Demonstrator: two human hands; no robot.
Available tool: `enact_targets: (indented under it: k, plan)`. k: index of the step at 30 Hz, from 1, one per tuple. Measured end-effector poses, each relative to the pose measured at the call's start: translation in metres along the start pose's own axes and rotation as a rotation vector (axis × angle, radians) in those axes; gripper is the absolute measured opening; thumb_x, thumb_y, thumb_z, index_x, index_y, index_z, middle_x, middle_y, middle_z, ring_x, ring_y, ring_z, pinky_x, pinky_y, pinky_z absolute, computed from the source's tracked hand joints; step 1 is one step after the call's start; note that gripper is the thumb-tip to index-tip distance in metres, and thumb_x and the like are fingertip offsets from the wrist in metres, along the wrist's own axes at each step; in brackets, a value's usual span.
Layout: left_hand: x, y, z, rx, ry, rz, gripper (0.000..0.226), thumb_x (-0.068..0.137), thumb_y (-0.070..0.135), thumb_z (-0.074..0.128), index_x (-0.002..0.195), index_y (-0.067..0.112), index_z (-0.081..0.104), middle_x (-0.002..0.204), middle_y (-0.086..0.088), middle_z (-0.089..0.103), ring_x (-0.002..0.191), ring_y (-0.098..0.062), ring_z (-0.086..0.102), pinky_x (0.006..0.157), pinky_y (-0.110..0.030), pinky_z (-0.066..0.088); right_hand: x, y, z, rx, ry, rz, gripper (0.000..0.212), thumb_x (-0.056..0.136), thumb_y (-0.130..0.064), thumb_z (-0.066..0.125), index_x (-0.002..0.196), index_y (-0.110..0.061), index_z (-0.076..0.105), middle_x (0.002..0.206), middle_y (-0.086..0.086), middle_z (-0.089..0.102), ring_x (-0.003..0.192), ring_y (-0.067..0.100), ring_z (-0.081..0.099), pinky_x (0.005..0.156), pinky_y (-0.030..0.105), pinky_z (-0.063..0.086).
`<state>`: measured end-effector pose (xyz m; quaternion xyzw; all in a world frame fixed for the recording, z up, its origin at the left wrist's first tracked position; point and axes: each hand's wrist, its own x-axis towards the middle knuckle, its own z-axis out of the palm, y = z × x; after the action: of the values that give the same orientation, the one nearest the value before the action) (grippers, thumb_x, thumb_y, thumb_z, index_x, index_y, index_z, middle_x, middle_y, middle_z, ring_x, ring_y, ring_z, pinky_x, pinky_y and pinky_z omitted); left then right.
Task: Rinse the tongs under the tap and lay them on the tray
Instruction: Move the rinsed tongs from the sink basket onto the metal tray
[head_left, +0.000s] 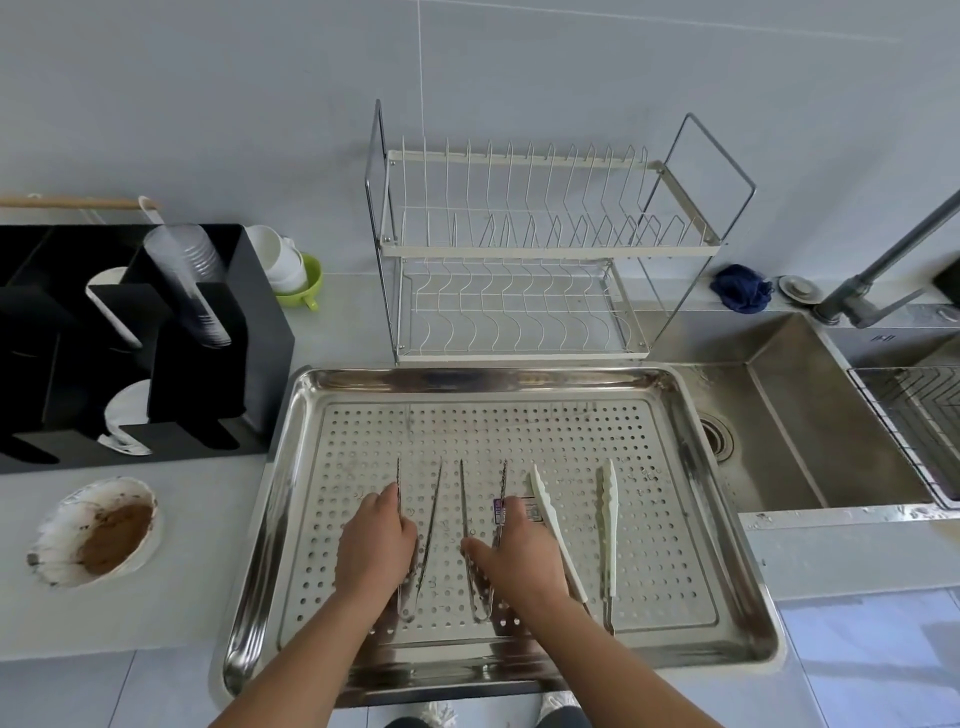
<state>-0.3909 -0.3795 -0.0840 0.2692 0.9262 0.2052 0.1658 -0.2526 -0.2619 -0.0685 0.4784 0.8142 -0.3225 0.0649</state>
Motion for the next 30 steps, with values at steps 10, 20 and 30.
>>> enact_targets:
  k: [10,20,30]
  plan:
    - [-0.002,-0.002,0.000,-0.036,-0.006,-0.022,0.044,0.097,0.021,0.055,0.140,0.013,0.052,0.116,-0.004,0.064,0.091,-0.014,0.060,0.075,-0.022,0.045,0.000,-0.003,-0.004,-0.042,-0.005,-0.010,0.065,0.087,-0.054,0.070,0.132,-0.018,0.041,0.077,-0.003,0.066,0.066,0.011,0.063,0.046,0.021,0.042]
    - [-0.001,-0.003,-0.001,-0.041,-0.024,-0.026,0.037,0.095,0.021,0.057,0.132,0.013,0.058,0.104,-0.001,0.064,0.082,-0.011,0.055,0.072,-0.021,0.042,0.001,-0.003,0.000,-0.054,-0.007,-0.022,0.067,0.087,-0.055,0.070,0.135,-0.020,0.039,0.073,-0.004,0.065,0.062,0.010,0.063,0.048,0.025,0.052]
    - [-0.004,-0.005,-0.012,-0.049,0.001,-0.090,0.050,0.096,0.035,0.056,0.143,0.018,0.049,0.118,0.000,0.065,0.089,-0.012,0.057,0.071,-0.026,0.044,0.005,0.030,-0.044,0.018,0.217,-0.092,0.039,0.094,-0.048,0.064,0.124,-0.022,0.064,0.064,-0.013,0.065,0.052,-0.007,0.061,0.042,0.011,0.045]
